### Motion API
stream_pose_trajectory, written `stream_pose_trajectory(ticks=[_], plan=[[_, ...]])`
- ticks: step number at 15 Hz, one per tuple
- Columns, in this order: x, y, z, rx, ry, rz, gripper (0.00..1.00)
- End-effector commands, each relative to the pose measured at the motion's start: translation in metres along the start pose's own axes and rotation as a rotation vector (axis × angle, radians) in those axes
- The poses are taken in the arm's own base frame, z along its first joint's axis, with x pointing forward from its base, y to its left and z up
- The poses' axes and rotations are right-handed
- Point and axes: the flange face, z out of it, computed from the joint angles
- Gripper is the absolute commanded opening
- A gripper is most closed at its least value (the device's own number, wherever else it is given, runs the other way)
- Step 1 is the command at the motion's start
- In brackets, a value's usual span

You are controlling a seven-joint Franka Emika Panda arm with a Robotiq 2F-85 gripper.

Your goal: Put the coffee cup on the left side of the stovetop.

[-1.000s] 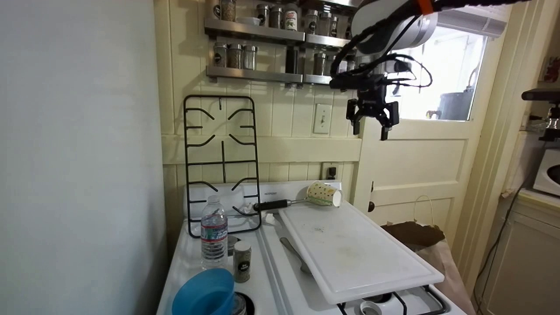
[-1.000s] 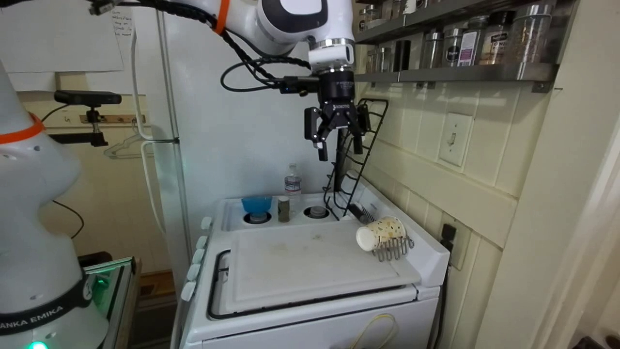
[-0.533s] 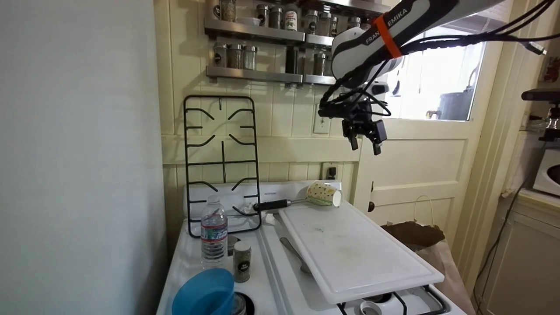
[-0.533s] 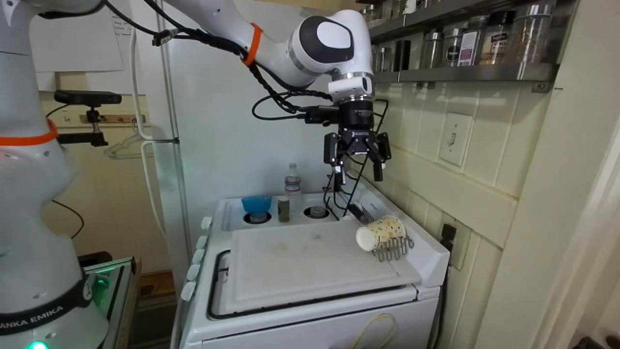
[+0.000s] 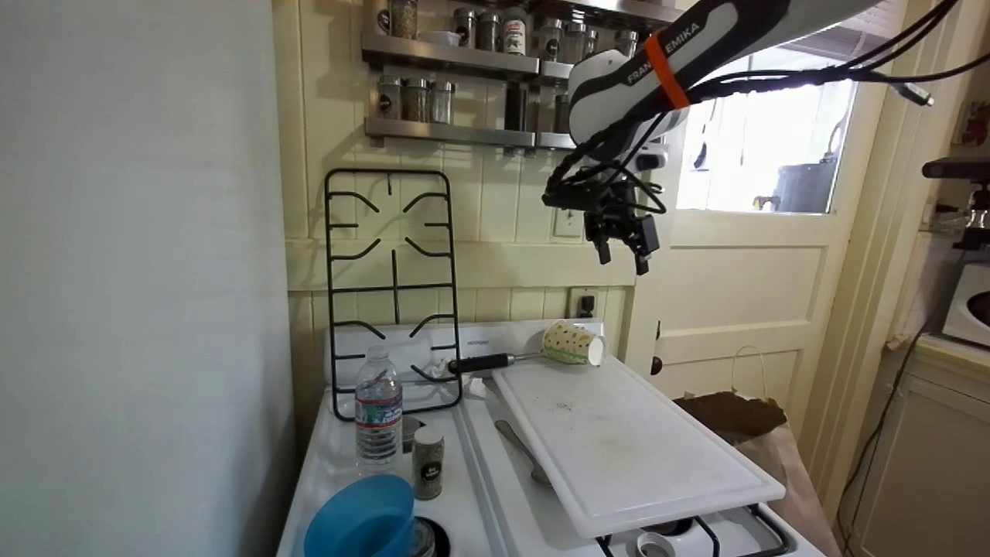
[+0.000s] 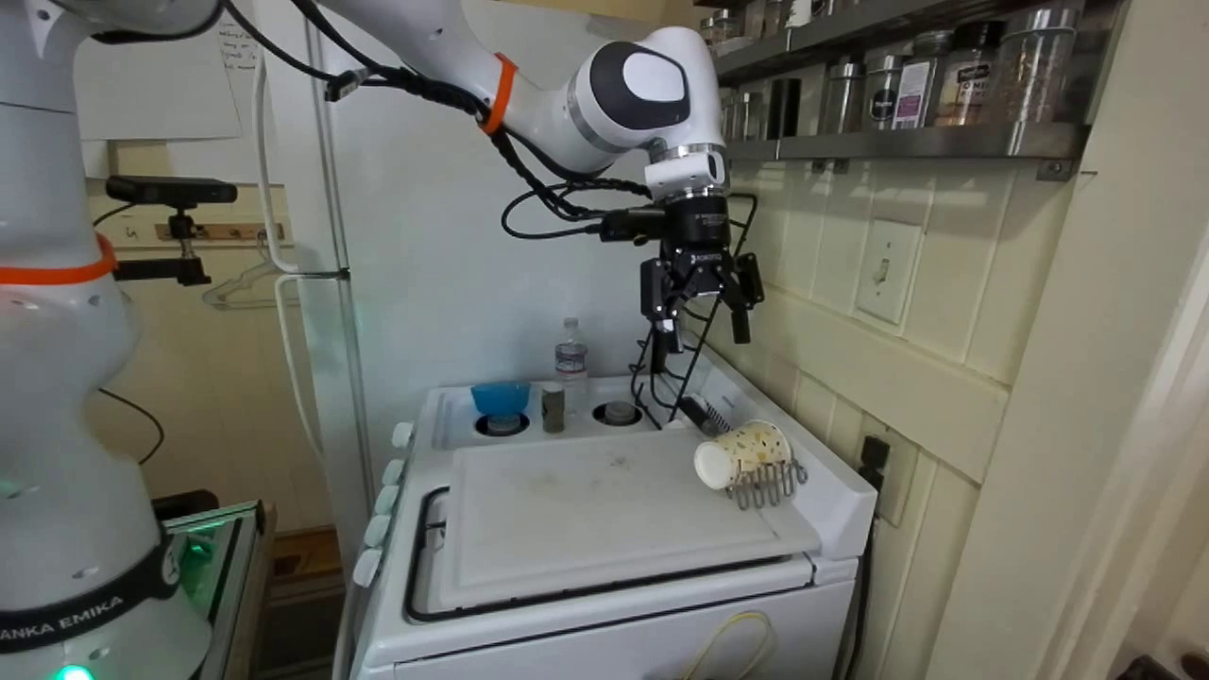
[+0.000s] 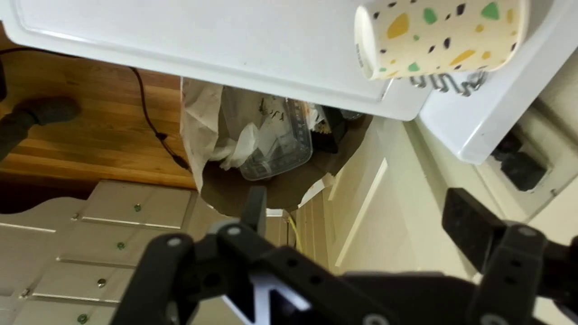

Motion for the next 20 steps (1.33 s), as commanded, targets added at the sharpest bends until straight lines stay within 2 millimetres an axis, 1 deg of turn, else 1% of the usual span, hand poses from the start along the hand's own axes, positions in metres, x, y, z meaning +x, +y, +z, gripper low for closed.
stream_pose_trajectory(ticks=[1, 3, 8, 12, 14, 17, 18, 19, 20], plan=[[-0.038, -0.037, 0.009, 0.072, 0.012, 0.009, 1.00], [-0.050, -0.054, 0.015, 0.107, 0.014, -0.017, 1.00], [-0.066, -0.093, 0.044, 0.083, 0.039, -0.091, 1.00], [-0.082, -0.118, 0.057, 0.075, 0.056, -0.151, 1.00], [-0.091, -0.127, 0.063, 0.072, 0.056, -0.169, 1.00], [-0.103, -0.131, 0.070, 0.048, 0.057, -0.166, 1.00], [-0.102, -0.129, 0.067, 0.048, 0.052, -0.159, 1.00], [-0.099, -0.126, 0.070, 0.070, 0.056, -0.170, 1.00], [-0.101, -0.127, 0.070, 0.066, 0.058, -0.172, 1.00]])
